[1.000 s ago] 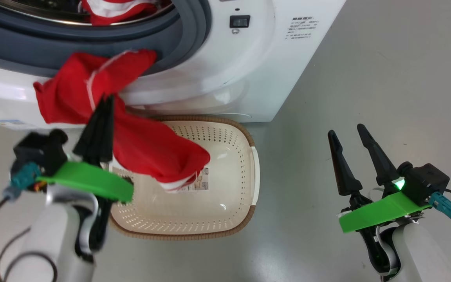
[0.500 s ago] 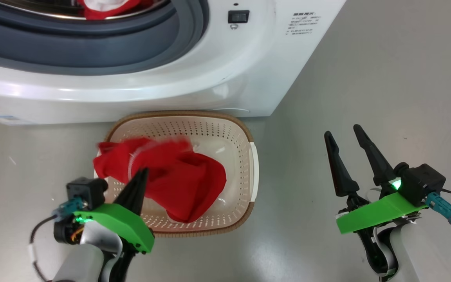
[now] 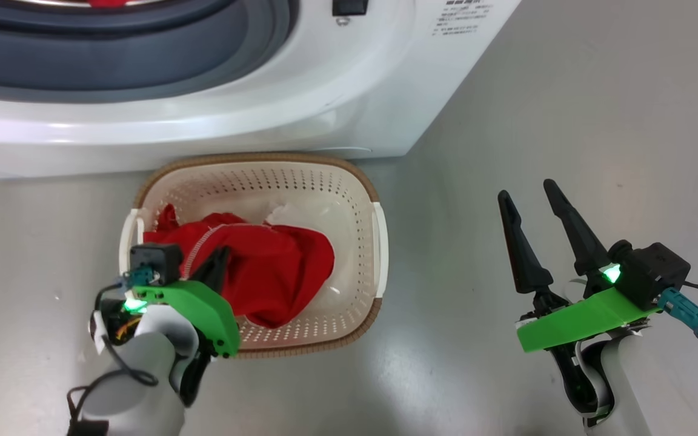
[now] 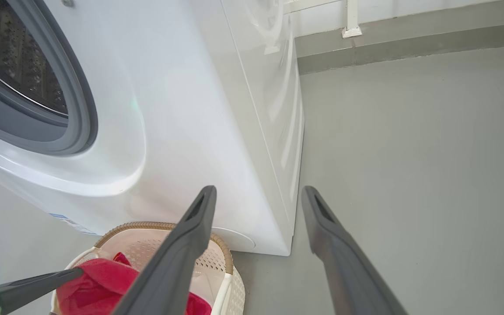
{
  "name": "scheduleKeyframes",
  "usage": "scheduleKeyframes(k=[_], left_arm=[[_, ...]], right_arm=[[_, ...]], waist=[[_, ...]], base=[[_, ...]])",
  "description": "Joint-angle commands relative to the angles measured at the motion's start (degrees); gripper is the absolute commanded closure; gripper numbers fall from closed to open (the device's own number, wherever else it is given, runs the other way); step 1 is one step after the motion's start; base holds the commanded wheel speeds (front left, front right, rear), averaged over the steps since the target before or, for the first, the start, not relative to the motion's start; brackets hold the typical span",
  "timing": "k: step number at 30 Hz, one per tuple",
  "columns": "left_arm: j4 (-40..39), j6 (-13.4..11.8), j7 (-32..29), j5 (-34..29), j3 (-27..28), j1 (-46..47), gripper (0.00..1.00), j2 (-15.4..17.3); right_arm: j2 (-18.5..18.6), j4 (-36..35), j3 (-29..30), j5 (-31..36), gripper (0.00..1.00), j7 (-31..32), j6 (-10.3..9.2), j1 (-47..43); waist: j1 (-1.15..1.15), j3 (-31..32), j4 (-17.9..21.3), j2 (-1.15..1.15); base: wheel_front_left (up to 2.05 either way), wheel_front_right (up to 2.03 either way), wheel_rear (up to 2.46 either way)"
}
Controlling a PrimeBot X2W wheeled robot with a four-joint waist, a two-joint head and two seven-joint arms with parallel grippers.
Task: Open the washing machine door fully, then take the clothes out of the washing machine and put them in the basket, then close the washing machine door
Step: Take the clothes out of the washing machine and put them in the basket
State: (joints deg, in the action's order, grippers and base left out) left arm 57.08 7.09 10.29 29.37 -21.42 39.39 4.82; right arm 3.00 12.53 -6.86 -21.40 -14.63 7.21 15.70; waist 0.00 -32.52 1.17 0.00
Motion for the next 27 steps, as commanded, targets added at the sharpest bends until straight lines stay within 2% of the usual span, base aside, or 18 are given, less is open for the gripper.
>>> scheduleKeyframes(k=[1, 8, 11, 13, 14, 15, 27], left_arm=[[1.9, 0.2, 1.2, -0.1, 0.6, 1.3, 1.0, 1.4], [11.1, 0.4, 2.6, 0.5, -1.7, 7.0, 1.0, 0.7], [12.9, 0.4, 2.7, 1.1, -2.7, 8.5, 0.64, 0.5], [13.5, 0.4, 2.8, 1.7, -3.1, 9.0, 0.14, 0.4], [13.7, 0.4, 2.9, 2.0, -3.4, 9.2, 0.03, 0.4], [13.8, 0.4, 3.0, 2.3, -3.7, 9.4, 0.0, 0.4], [13.4, 0.4, 4.2, 6.5, -7.0, 9.7, 0.0, 1.1]], right_arm=[[-0.1, -1.6, -1.7, -0.6, 0.0, -0.4, 0.28, 0.3], [-0.1, -1.9, -1.6, -0.8, 0.0, -0.4, 0.28, 1.5], [-0.1, -1.9, -1.5, -0.9, 0.0, -0.4, 0.28, 1.8], [-0.1, -1.8, -1.5, -0.9, 0.0, -0.4, 0.28, 2.0], [-0.1, -1.8, -1.4, -0.9, 0.0, -0.4, 0.28, 2.0], [-0.1, -1.8, -1.4, -0.9, 0.0, -0.4, 0.28, 2.1], [-0.1, -1.5, -0.8, -0.6, 0.0, -0.4, 0.28, 2.2]], waist=[[0.0, -1.3, 0.7, 0.0], [0.0, -3.7, 1.0, 0.0], [0.0, -4.2, 1.1, 0.0], [0.0, -4.3, 1.2, 0.0], [0.0, -4.3, 1.2, 0.0], [0.0, -4.3, 1.2, 0.0], [0.0, -3.6, 0.4, 0.0]], base=[[0.0, 0.0, 0.0], [0.0, 0.0, 0.0], [0.0, 0.0, 0.0], [0.0, 0.0, 0.0], [0.0, 0.0, 0.0], [0.0, 0.0, 0.0], [0.0, 0.0, 0.0]])
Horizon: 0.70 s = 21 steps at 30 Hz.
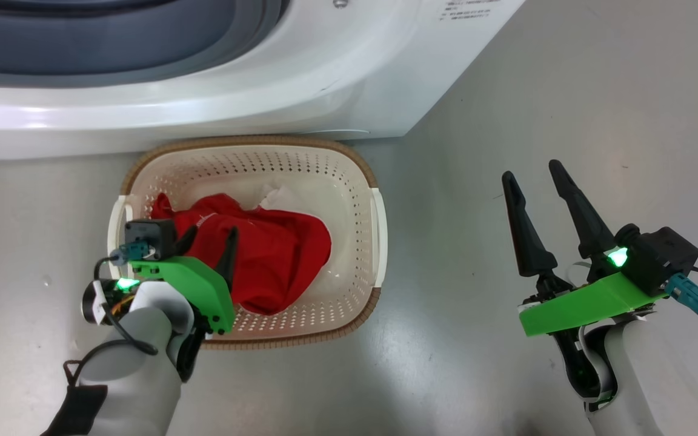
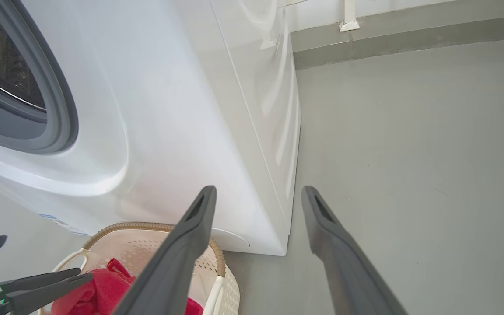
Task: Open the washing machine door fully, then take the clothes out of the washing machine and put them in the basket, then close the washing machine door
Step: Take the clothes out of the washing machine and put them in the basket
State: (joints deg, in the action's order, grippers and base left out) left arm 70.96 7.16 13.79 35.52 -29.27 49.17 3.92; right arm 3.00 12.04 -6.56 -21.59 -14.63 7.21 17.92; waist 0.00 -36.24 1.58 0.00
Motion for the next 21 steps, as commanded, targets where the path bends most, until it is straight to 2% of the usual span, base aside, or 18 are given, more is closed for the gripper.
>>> scheduleKeyframes(k=[1, 6, 11, 21], left_arm=[[-0.6, 0.3, 0.8, 0.5, 0.7, 0.0, 0.0, 2.1], [-1.0, 0.3, 1.1, 0.9, 0.2, 0.2, 0.0, 2.5], [-4.9, 0.3, 1.2, -0.1, 1.6, -0.8, 0.0, 3.7], [-14.3, -0.7, 1.2, -5.0, 8.3, -6.4, 0.0, 5.2]], right_arm=[[-0.1, -1.0, -1.1, -0.3, 0.0, -0.4, 0.28, 0.0], [-0.1, -0.8, -0.9, -0.2, 0.0, -0.4, 0.28, -0.2], [-0.1, -0.3, -0.9, 0.0, 0.0, -0.4, 0.28, -0.9], [-0.1, 0.6, -0.8, -0.1, 0.0, -0.4, 0.28, -2.7]], waist=[[0.0, 0.2, -0.1, 0.0], [0.0, 1.1, -0.2, 0.0], [0.0, 3.3, -0.5, 0.0], [0.0, 8.3, -0.6, 0.0]], base=[[0.0, 0.0, 0.0], [0.0, 0.0, 0.0], [0.0, 0.0, 0.0], [0.0, 0.0, 0.0]])
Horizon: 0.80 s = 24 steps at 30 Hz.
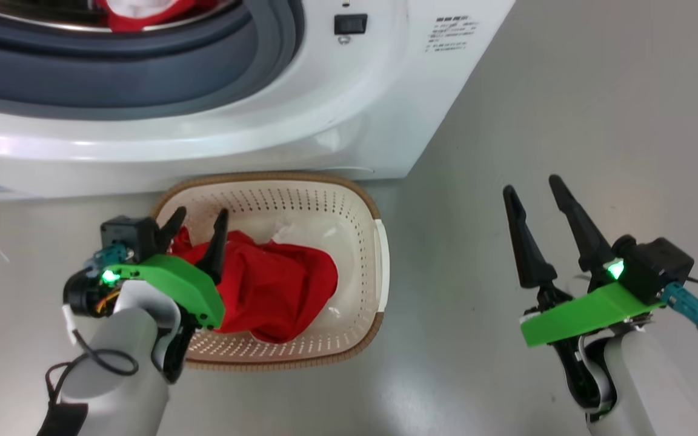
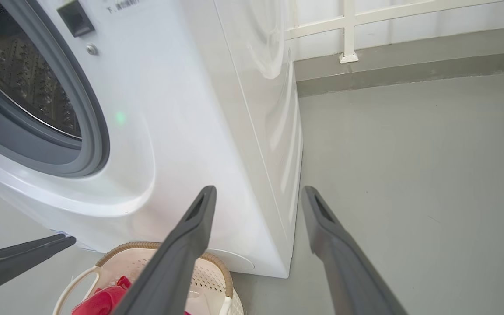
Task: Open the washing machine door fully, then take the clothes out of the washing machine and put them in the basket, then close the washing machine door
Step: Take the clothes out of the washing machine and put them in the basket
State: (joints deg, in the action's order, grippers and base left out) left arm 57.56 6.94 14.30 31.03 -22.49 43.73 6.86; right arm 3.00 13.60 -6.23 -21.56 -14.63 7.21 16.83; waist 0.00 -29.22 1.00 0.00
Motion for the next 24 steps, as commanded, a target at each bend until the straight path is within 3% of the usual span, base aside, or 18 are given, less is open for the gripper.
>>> scheduleKeyframes(k=[1, 24], left_arm=[[-1.9, -0.6, 0.7, -1.1, 2.4, -1.7, 0.0, 2.4], [-23.8, -0.4, 0.7, -15.2, 20.0, -20.4, 0.0, 0.6]], right_arm=[[-0.1, -0.8, -1.1, -0.2, 0.0, -0.4, 0.28, -1.9], [-0.1, 1.1, -0.1, 0.5, 0.0, -0.4, 0.28, -9.5]], waist=[[0.0, 1.9, -0.1, 0.0], [0.0, 15.2, -0.7, 0.0]], base=[[0.0, 0.0, 0.0], [0.0, 0.0, 0.0]])
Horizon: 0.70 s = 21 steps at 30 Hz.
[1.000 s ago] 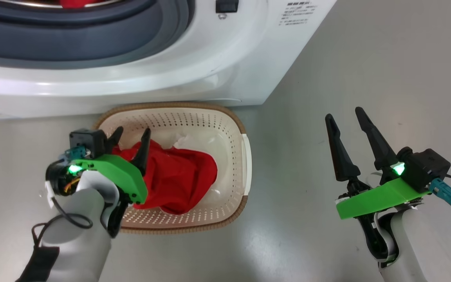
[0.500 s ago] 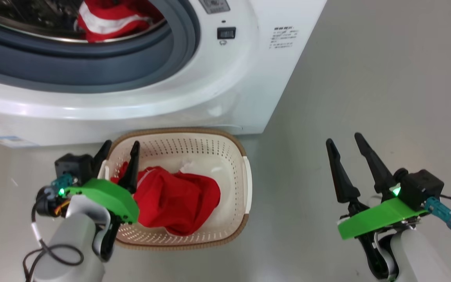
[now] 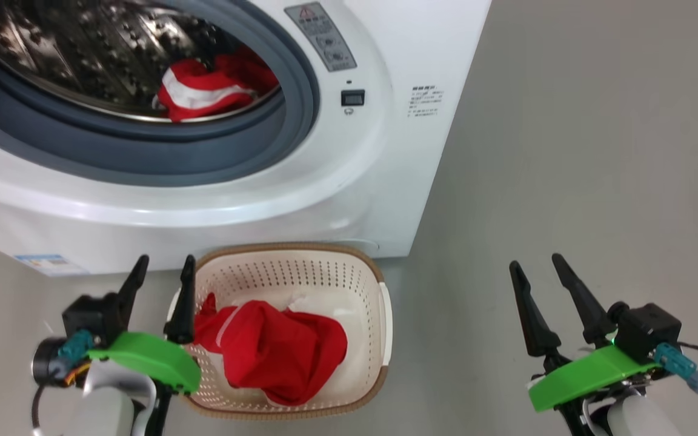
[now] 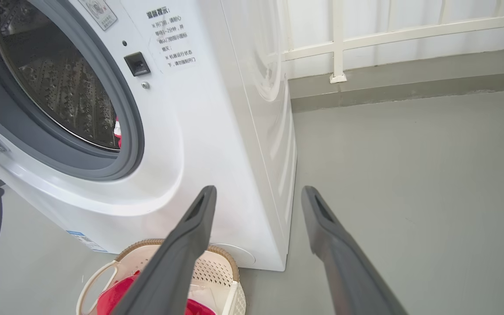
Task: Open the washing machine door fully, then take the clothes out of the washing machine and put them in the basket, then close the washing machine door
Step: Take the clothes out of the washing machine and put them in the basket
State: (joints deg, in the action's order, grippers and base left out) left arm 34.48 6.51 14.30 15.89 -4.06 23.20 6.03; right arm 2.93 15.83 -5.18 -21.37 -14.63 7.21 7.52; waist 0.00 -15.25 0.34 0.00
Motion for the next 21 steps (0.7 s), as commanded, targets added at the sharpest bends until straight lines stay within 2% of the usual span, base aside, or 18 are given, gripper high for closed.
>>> scheduleKeyframes(k=[1, 21], left_arm=[[-1.6, 0.0, 0.7, -0.6, 2.1, -0.7, 0.0, 1.2], [-17.4, 0.7, 0.7, -6.8, 10.3, -16.2, 0.0, -1.4]], right_arm=[[-0.1, -1.0, -1.2, 0.4, 0.0, -0.4, 0.28, -0.6], [-0.1, -1.3, 0.2, 1.2, 0.0, -0.4, 0.28, -6.7]], waist=[[0.0, 1.8, -0.1, 0.0], [0.0, 8.4, 0.0, 0.0]], base=[[0.0, 0.0, 0.0], [0.0, 0.0, 0.0]])
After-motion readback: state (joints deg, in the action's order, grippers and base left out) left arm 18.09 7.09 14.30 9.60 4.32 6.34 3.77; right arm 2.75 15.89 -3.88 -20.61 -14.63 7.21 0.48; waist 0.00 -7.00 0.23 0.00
